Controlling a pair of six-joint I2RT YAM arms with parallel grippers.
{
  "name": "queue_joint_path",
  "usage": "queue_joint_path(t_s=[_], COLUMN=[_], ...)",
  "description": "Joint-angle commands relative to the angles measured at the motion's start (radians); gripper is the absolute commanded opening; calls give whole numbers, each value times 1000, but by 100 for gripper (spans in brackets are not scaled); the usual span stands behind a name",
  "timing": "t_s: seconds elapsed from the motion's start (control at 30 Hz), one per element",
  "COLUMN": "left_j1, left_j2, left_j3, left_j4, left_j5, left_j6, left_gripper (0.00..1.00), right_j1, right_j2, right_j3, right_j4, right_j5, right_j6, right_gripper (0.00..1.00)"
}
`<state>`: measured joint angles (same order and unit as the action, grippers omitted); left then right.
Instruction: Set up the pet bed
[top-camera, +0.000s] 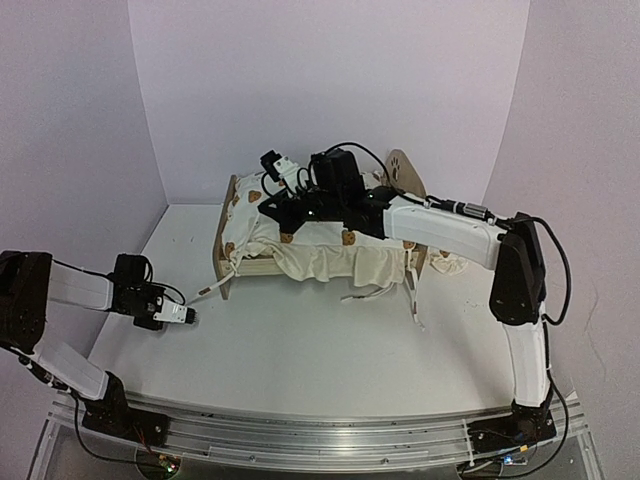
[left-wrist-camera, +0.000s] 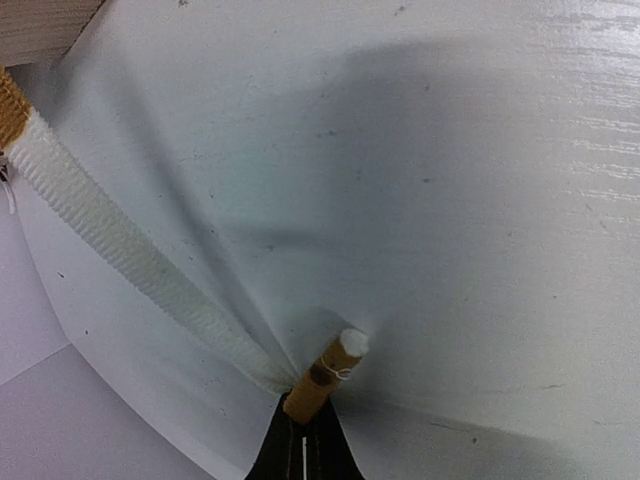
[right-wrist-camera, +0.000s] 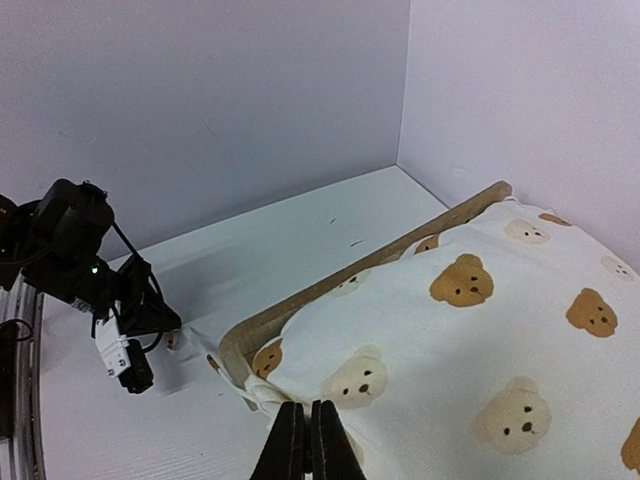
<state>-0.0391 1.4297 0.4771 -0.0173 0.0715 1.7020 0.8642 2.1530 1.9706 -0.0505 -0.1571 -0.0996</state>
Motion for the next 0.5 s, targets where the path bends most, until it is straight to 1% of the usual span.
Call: queue_joint_path(t_s=[0.0,0.07,0.13,0.17,0.23,0.33,0.37,0.4,0.47], left_j1=[34,52,57,57,58,58,58,58,58], left_j2=[60,62,62,61,63,74,78,81,88], left_j3=[-24,-24,-6,20,83,176,196,209,225], left_j4=[-200,-196,-210,-235,-296,-343,-350,-358,-369], left_j5=[-155,-152,-130,-110,-48,11,22,30,39], left_j6=[4,14,4,-24,-97,-208,-229,-237,-238], left_gripper=[0,0,0,4,21,41,45,48,50], right_j1=[-25,-25,-24,-23,-16,45,73,112,172], right_j2=[-183,-203,-219,-226,-228,-191,-171,-144,-79], right_j3=[-17,-31,-55,-70,-116,-182,-201,-207,-199], right_j4=[176,176,174,168,170,198,206,207,205], right_j5=[-21,-27,-66,-114,-235,-357,-375,-392,-405], right_j6=[50,53,58,63,100,151,145,134,133], right_gripper=[0,0,0,0,0,0,0,0,0])
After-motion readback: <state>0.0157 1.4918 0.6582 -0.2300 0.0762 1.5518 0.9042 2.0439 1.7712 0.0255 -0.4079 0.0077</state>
